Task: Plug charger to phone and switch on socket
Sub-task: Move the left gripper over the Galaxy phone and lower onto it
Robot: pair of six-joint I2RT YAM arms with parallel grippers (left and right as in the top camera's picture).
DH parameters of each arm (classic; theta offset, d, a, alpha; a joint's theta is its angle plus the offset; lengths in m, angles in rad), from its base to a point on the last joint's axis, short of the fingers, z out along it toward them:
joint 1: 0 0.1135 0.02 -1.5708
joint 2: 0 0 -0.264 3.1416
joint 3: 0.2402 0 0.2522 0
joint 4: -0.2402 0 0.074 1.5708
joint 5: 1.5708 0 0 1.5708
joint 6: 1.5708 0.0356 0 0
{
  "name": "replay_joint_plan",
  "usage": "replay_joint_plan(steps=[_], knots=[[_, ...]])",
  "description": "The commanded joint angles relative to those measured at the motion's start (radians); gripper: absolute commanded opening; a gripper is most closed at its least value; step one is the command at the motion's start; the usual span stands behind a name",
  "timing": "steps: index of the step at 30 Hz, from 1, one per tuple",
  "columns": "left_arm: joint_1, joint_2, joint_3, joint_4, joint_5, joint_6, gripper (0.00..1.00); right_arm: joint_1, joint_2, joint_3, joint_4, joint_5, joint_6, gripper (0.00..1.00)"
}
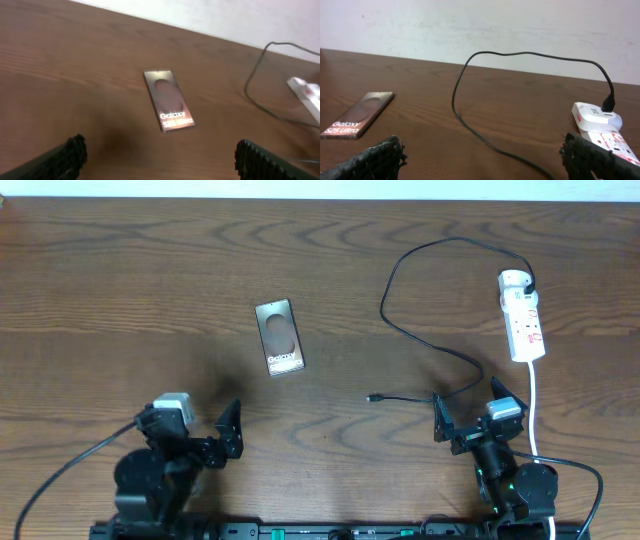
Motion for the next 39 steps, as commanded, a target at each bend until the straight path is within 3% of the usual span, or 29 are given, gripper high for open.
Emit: replay_joint_plan(steps=[1,10,16,27,36,39], knots=[[0.005,0.137,0.143,-0.093,0.057,-0.022,0.96,0.0,-0.005,-0.001,-0.003,0.001,0.003,0.99],[0.005,0.717,0.732,-0.603,0.063,0.065,0.96,0.0,-0.005,-0.001,-0.003,0.001,0.003,0.99],[0.005,1.023,1.027,-0.812,0.063,0.064,0.96,0.0,-0.005,-0.001,-0.003,0.001,0.003,0.99],[0.002,1.279,1.104,-0.823,0.066,0.064,0.96,0.0,-0.005,-0.001,-0.003,0.001,0.003,0.99],[0.002,1.363,1.104,-0.784,0.066,0.063,0.95,0.0,-0.005,-0.001,-0.003,0.001,0.003,0.99],[0.002,1.365,1.104,-0.75,0.066,0.064,0.9,0.0,-0.005,-0.001,-0.003,0.001,0.003,0.99]])
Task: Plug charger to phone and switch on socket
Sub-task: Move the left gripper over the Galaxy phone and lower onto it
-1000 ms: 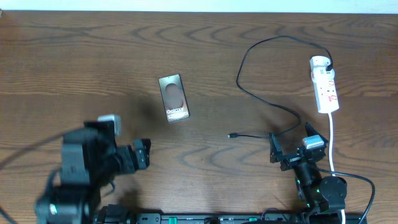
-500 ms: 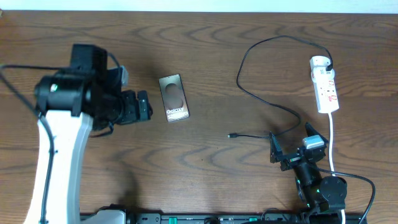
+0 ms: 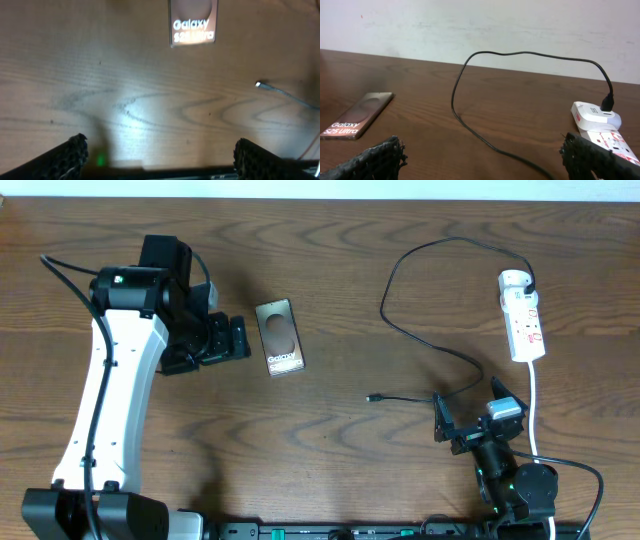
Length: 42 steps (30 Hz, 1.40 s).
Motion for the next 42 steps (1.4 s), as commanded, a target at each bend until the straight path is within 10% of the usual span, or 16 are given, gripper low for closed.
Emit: replay_joint_plan(steps=[1,9,31,42], knots=[[0.002,0.005,0.018,0.016,0.012,0.016,0.9,0.0,-0.005,-0.001,-0.003,-0.002,0.003,0.99],[0.002,0.005,0.018,0.09,0.011,-0.027,0.07,0.0,-0.005,-0.001,-0.003,-0.002,0.003,0.99],[-0.041,0.016,-0.163,0.222,-0.148,-0.299,0.07,0.0,-0.005,-0.001,-0.003,-0.002,0.003,0.99],[-0.219,0.118,-0.172,0.334,-0.288,-0.352,0.66,0.0,-0.005,-0.001,-0.003,-0.002,0.003,0.99]])
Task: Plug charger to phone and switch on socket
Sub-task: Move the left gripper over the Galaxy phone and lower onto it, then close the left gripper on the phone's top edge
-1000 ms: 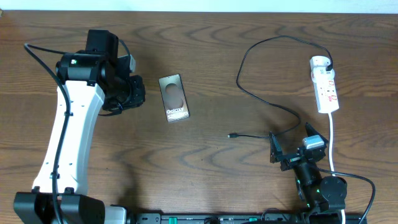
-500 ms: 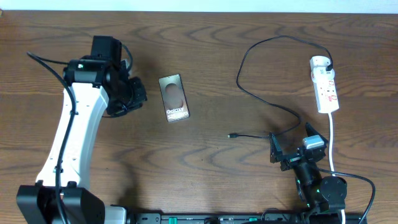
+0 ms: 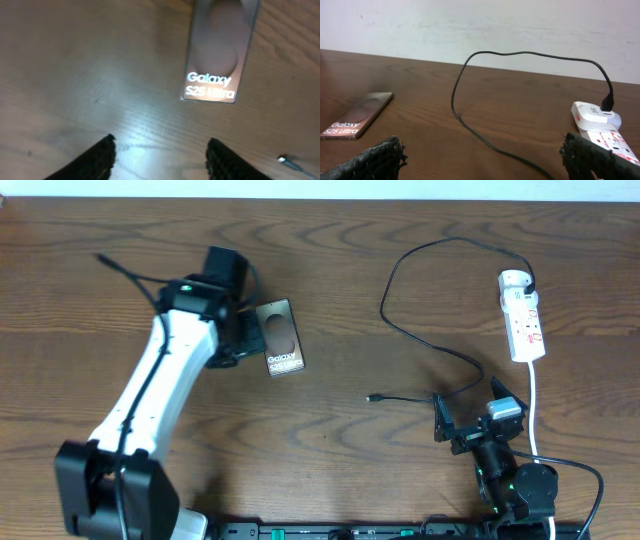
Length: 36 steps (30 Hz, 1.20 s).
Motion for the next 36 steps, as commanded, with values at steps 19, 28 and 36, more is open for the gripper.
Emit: replay_joint_plan(steps=[19,28,36], knots=[[-0.118,0.228,-0.006,0.172,-0.043,-0.105,0.98,0.0,-0.005,-0.001,-0.003,-0.003,0.003,0.99],[-0.118,0.23,-0.008,0.293,-0.094,-0.08,0.98,0.0,-0.005,-0.001,-0.003,-0.003,0.003,0.99],[-0.118,0.264,-0.011,0.43,-0.138,-0.07,0.98,0.0,-0.005,-0.001,-0.003,-0.003,0.003,0.99]])
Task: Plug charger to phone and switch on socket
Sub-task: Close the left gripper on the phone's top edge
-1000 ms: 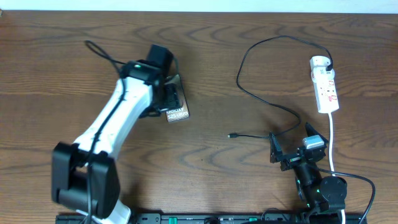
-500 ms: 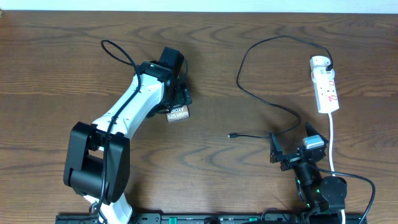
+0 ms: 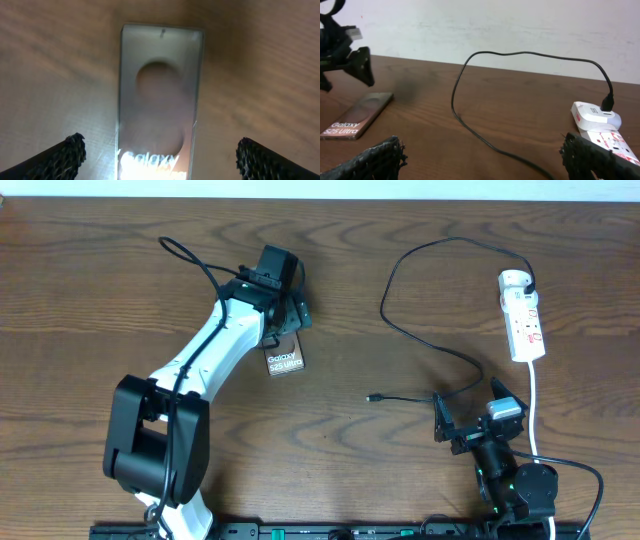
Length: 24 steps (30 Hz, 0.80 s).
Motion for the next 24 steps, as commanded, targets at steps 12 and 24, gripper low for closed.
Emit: replay_joint_plan(steps=[12,24], knots=[[-0.001,0.175,-0.011,0.116,-0.121,0.08,0.98,0.0,-0.005,-0.001,-0.003,-0.002,0.003,0.99],[-0.016,0.216,-0.013,0.031,0.042,0.079,0.98,0.0,-0.005,-0.001,-0.003,-0.002,0.003,0.99]])
